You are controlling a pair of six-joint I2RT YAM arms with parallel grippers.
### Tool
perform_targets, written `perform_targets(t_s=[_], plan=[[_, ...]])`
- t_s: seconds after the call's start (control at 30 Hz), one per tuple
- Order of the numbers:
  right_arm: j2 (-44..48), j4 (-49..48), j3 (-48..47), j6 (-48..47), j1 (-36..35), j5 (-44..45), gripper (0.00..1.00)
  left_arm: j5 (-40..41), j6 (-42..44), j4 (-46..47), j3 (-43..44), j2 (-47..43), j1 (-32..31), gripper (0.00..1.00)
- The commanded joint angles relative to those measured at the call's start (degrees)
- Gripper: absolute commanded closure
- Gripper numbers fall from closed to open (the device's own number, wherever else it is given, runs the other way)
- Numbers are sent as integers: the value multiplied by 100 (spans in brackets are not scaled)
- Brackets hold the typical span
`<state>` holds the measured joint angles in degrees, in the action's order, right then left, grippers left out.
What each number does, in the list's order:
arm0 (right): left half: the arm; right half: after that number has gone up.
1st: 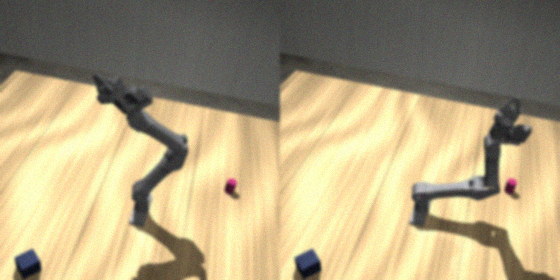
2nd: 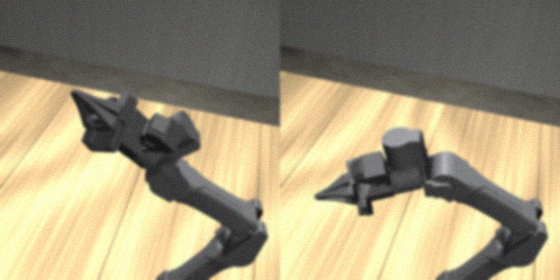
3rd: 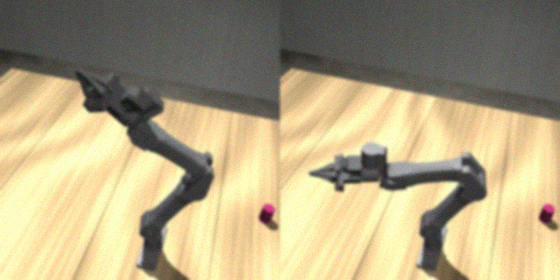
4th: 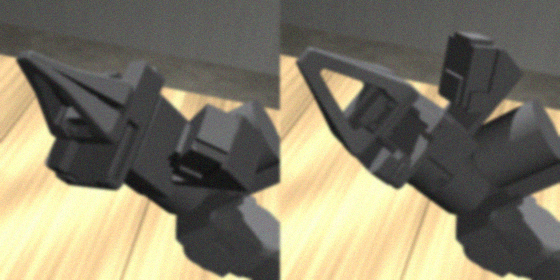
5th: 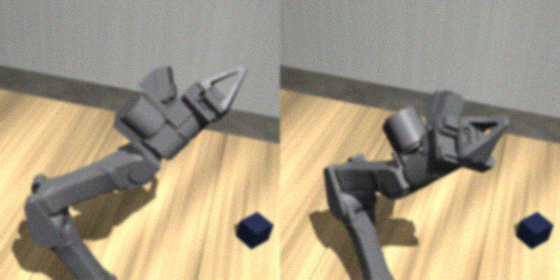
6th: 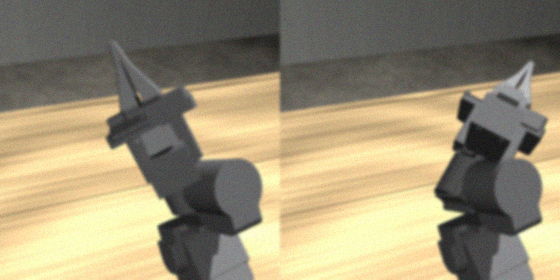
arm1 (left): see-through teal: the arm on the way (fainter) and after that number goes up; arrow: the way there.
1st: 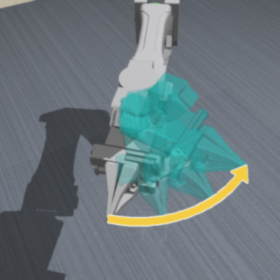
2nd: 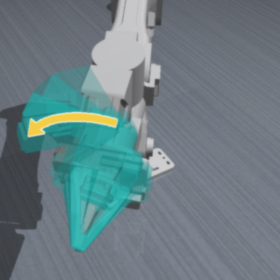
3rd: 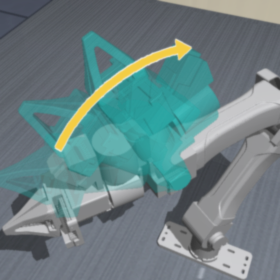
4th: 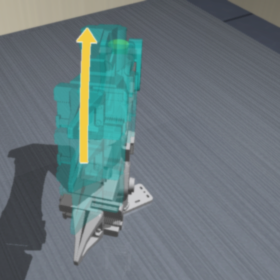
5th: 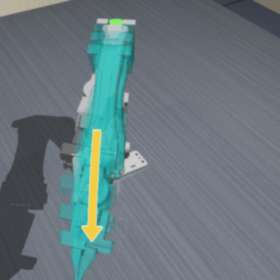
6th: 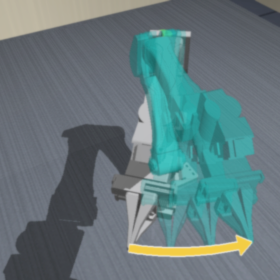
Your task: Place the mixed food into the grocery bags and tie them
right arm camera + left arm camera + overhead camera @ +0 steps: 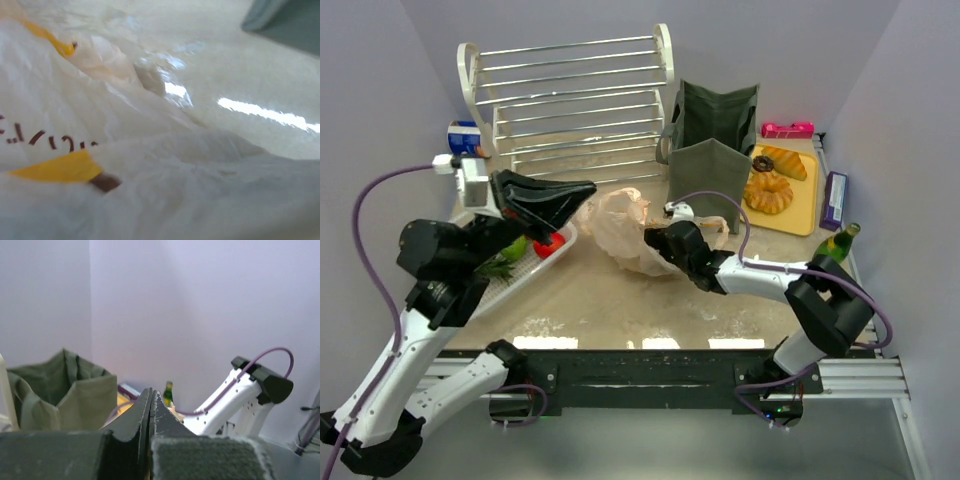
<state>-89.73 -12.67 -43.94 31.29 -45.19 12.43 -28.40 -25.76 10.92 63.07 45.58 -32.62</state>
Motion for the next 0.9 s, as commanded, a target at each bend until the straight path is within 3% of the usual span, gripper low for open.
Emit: perform_targets(t_s=[0.0, 0.2, 0.33, 0.37, 0.47, 0.53, 0.67, 0.77, 0.87], plan=[[52, 669, -141, -113, 28, 313, 12, 371, 361, -230, 417, 37, 45, 100], [772, 1081, -492, -790, 19, -372, 9, 116, 869, -749, 137, 749, 45, 100], [1002, 1731, -965, -958, 19, -513, 7, -201, 1266, -328, -84, 593, 45, 96], [1019, 1941, -1037, -984, 28, -600, 7, -131, 1336, -318, -75, 531, 45, 75], [1037, 2136, -1248, -949, 19, -732, 6, 168, 1775, -704, 213, 373, 37, 48], [967, 2172, -1362, -879, 19, -821, 6, 431, 2144, -1264, 337, 399, 45, 42], [800, 2418, -1556, -738, 19, -654, 6, 1282, 2469, -1662, 364, 268, 37, 19], [878, 2400, -1538, -869, 28, -793, 4, 2177, 2479, -1979, 408, 127, 45, 9], [1115, 2470, -1529, -975, 19, -1225, 1, 2575, 2444, -2382, 443, 301, 37, 1]])
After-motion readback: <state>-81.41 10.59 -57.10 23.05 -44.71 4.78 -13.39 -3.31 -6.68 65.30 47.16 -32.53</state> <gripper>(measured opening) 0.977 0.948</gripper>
